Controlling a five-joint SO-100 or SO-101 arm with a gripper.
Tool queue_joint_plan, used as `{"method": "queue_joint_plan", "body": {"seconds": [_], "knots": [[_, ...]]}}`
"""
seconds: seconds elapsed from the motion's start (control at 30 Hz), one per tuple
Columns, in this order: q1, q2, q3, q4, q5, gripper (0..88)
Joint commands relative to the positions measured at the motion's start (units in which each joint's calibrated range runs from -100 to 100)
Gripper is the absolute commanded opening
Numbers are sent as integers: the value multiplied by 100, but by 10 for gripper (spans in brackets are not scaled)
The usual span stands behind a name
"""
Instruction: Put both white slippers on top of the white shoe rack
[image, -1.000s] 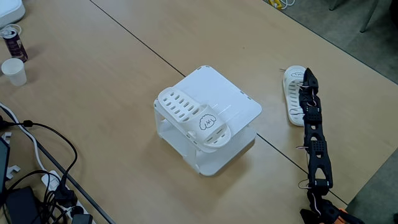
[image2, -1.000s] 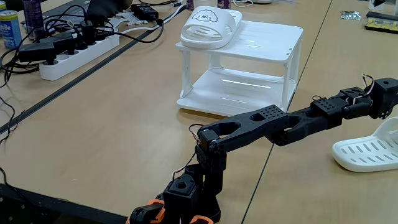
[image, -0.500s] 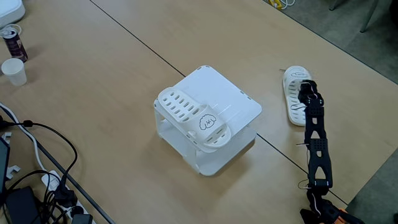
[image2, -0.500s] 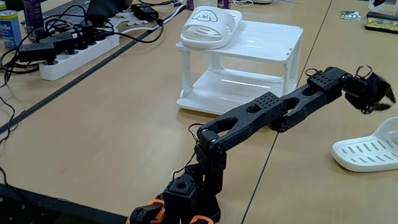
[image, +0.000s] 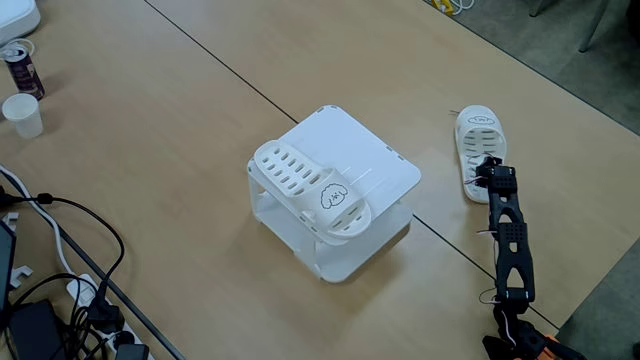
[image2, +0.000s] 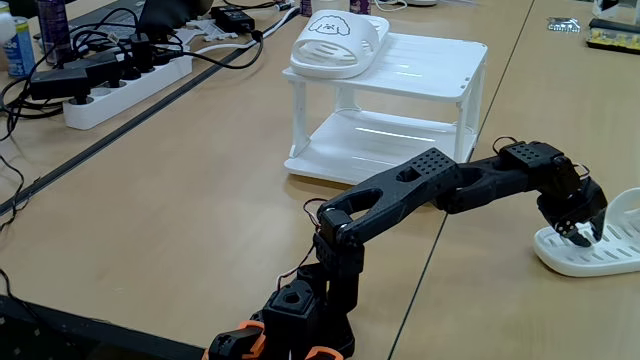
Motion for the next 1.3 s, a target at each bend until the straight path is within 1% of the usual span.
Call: {"method": "queue_joint_plan", "body": {"seconds": [0.0, 0.13, 0.23, 0.33, 0.53, 0.67, 0.8, 0.9, 1.07, 1.27], "knots": [[-42, -1094, 266, 764, 42, 8], [-75, -1632, 897, 1808, 42, 7], [-116, -2120, 1339, 2274, 42, 7], [-190, -2541, 1890, 2481, 42, 7], [-206, -3298, 2864, 2472, 42, 7], [-182, -3845, 2422, 2403, 42, 7], [-190, -3904, 1664, 2317, 42, 7], [-206, -3408, 1664, 2110, 42, 7], [-206, -2297, 1628, 1195, 42, 7], [-371, -1792, 1628, 1049, 42, 7]]}}
